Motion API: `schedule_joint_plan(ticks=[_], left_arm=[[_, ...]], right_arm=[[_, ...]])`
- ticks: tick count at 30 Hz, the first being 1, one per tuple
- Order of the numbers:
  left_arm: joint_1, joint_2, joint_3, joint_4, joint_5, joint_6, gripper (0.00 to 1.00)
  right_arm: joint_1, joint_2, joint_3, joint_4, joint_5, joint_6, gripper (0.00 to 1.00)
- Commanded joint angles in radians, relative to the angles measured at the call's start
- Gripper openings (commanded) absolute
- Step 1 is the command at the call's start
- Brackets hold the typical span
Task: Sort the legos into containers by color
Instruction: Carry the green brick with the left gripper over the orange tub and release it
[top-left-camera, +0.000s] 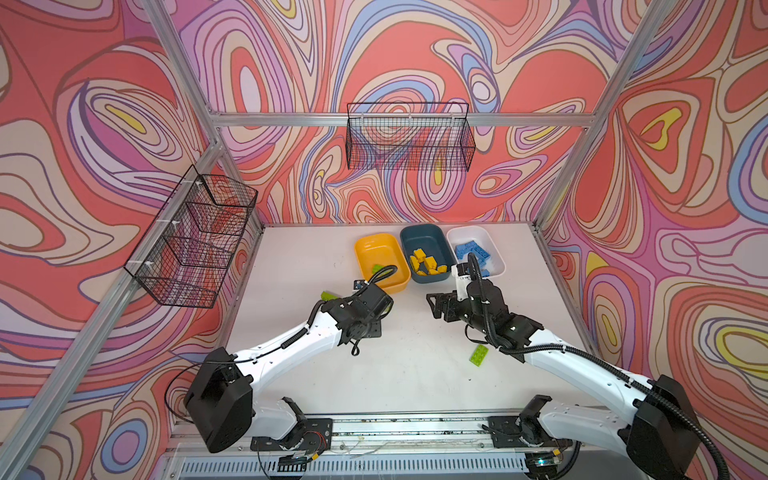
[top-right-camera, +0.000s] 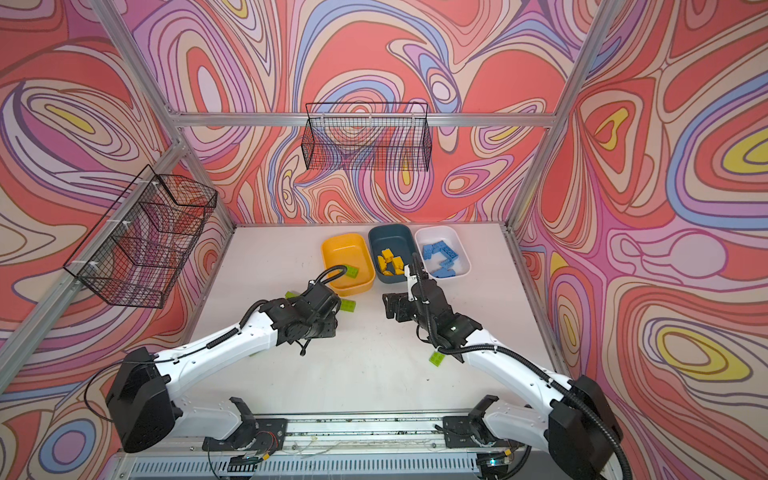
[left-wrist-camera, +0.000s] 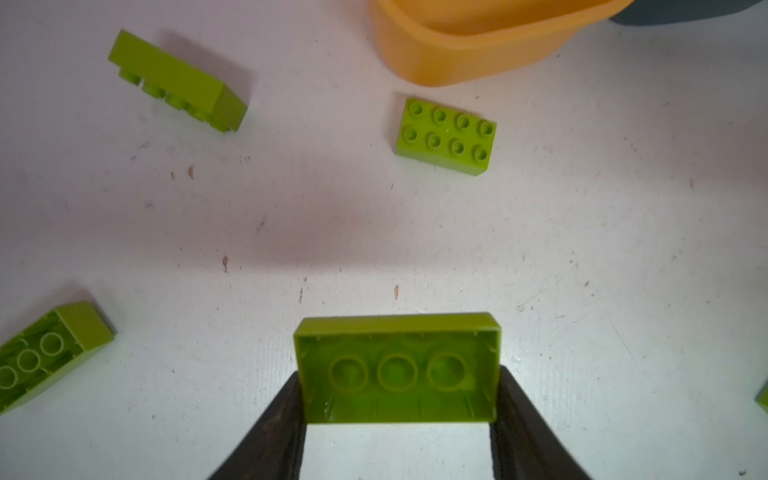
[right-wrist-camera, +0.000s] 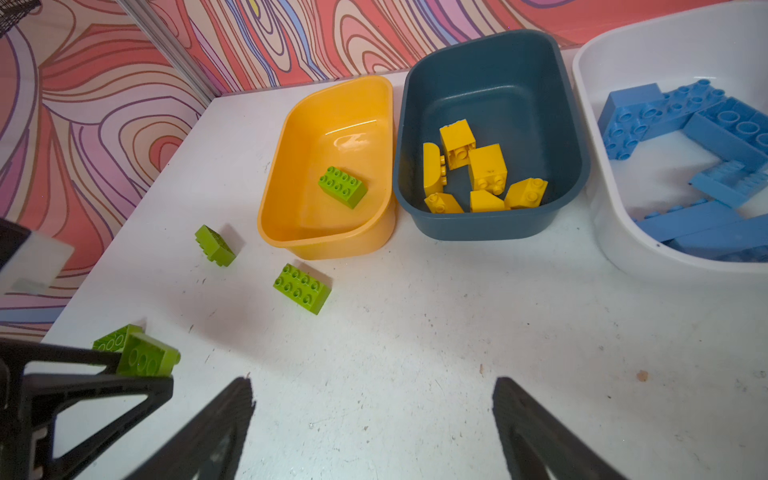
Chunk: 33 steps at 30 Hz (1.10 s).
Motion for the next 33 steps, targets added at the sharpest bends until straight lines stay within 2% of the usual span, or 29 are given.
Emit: schedule_joint_plan(ticks=[1,9,19,24,29,33], left_arm=[[0.038,0.062,0.086,-0.034,-0.002,0.097,0.46],[0.132,0.240,0.325,0.004,0.073,0.204,0.45],[0.208,0.590,0.696,-0.010,0.169,0.251,0.44],[0.241,0.726,0.865,-0.050,0.170,0.282,0.43],[0.272,0.823,0.984,-0.086,0.167,0.297,0.44],[0.290,0.851,1.001,-0.085,0.169,0.290,0.44]], right_arm=[[-0.001,-0.013,-0.038,-0.004,-0.019,0.025,0.94],[-0.001,-0.030,-0.080,-0.045,-0.048,0.036,0.95],[0.000,-0.040,-0.116,-0.128,-0.039,0.069,0.94],[-0.001,-0.046,-0.133,-0.165,-0.054,0.113,0.94],[-0.001,-0.047,-0.146,-0.196,-0.043,0.125,0.93],[-0.001,-0.052,-0.132,-0.228,-0.027,0.143,0.93]])
